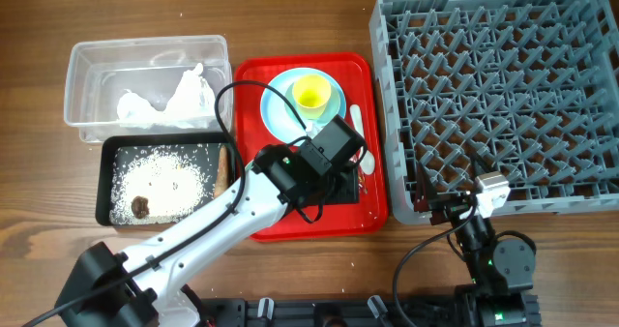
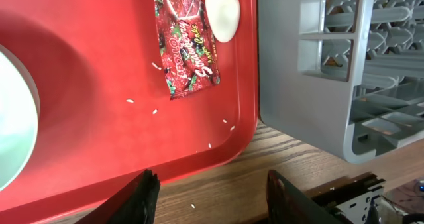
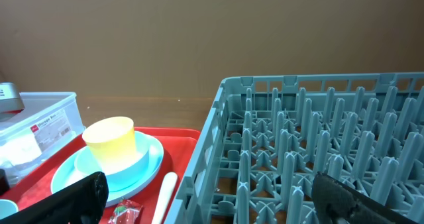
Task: Sort waste into correct bins and load items into the dishwasher rack
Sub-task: 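Move the left gripper back over the red tray toward the red wrapper, then lower the left gripper and pinch the red wrapper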
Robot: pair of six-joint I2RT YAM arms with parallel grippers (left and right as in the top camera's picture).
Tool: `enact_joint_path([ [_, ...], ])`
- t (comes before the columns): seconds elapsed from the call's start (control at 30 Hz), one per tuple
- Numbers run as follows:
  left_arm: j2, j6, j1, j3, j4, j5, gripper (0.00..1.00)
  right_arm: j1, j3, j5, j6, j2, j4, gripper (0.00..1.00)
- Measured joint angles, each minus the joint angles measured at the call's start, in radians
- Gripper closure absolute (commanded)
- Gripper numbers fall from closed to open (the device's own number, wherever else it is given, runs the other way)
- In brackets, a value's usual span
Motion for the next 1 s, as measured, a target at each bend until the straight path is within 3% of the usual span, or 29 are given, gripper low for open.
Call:
enact_joint_path([
  [0.2,0.000,-0.005,-0.032,0.000,0.000,0.041,0.68,0.000,0.000,0.000,0.000,0.000,0.000,0.00],
  [0.37,0.000,-0.017,-0.089,0.000,-0.032,0.028,0.73,0.000,0.000,0.000,0.000,0.000,0.000,0.00],
  [0.67,0.000,-0.163,-0.096,0.000,-0.096,-0.109,0.66,0.000,0.000,0.000,0.000,0.000,0.000,0.00],
  [0.77,0.000,-0.200,-0.096,0.000,-0.095,-0.134,0.51,0.000,0.000,0.000,0.000,0.000,0.000,0.00],
  [1.0,0.026,-0.237,-0.096,0.000,-0.008,-0.170,0.47,0.000,0.000,0.000,0.000,0.000,0.000,0.00],
])
